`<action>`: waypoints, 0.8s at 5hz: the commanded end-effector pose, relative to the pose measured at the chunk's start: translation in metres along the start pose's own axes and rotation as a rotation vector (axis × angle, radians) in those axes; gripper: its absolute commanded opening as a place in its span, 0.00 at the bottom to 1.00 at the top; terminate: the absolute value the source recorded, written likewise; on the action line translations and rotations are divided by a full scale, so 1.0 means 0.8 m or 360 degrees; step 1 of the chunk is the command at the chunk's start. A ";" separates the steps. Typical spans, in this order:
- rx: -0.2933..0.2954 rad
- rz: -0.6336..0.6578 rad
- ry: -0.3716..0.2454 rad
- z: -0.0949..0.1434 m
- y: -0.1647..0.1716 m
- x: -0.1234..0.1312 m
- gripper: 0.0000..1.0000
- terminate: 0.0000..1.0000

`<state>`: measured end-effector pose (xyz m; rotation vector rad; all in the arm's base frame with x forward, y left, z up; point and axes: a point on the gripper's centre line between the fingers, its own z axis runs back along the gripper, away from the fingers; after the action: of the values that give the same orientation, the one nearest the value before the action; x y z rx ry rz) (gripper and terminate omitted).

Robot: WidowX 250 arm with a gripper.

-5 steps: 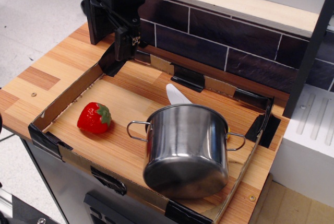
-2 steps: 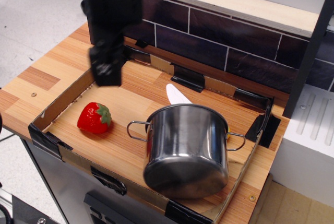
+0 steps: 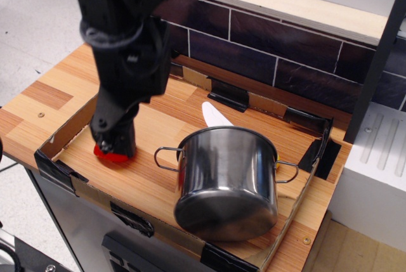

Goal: Upright metal pot

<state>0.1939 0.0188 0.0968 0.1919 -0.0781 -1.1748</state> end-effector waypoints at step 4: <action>0.0233 -0.0111 -0.0054 -0.047 -0.017 0.028 1.00 0.00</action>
<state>0.1932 -0.0121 0.0526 0.2991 -0.1768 -1.2339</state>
